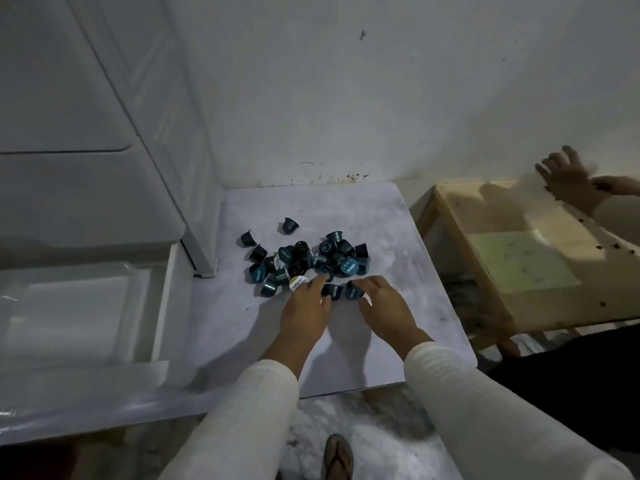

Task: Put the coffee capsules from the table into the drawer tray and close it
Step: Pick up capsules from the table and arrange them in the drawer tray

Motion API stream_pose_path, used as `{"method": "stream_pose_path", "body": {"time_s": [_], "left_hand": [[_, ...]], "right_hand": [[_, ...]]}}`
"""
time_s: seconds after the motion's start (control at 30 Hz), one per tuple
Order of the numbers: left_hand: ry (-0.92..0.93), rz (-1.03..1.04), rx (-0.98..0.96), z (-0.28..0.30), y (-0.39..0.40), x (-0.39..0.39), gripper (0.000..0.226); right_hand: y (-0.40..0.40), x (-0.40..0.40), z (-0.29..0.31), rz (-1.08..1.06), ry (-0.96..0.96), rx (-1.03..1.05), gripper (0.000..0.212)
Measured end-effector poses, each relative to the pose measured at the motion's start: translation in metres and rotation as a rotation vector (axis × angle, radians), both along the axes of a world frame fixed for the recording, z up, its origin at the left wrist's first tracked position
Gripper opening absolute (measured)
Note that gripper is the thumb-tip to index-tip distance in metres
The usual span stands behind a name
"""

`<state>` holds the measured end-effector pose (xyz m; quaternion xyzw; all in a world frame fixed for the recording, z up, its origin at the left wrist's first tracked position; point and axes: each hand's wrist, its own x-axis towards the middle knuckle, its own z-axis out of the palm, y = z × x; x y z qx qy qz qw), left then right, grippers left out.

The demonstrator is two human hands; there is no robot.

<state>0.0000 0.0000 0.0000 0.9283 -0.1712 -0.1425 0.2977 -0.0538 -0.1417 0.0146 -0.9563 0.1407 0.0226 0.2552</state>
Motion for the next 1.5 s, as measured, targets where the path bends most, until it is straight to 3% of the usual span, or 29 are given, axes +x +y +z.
{"method": "stream_pose_path", "body": {"time_s": [0.23,0.57,1.17,1.5], "left_hand": [[-0.058,0.066,0.011,-0.017,-0.028,0.009,0.034],[-0.01,0.177,-0.169,-0.017,-0.031,0.006,0.029],[0.217,0.64,-0.491,-0.014,-0.036,-0.011,0.016],[0.246,0.595,-0.714,0.053,0.012,-0.019,0.015]], "right_hand": [[-0.018,0.023,-0.023,0.093,-0.034,0.045,0.027],[-0.034,0.034,-0.024,0.021,-0.027,0.156,0.02],[-0.04,0.008,-0.027,-0.389,-0.031,0.8,0.014],[-0.026,0.009,0.033,-0.296,-0.18,0.987,0.015]]}}
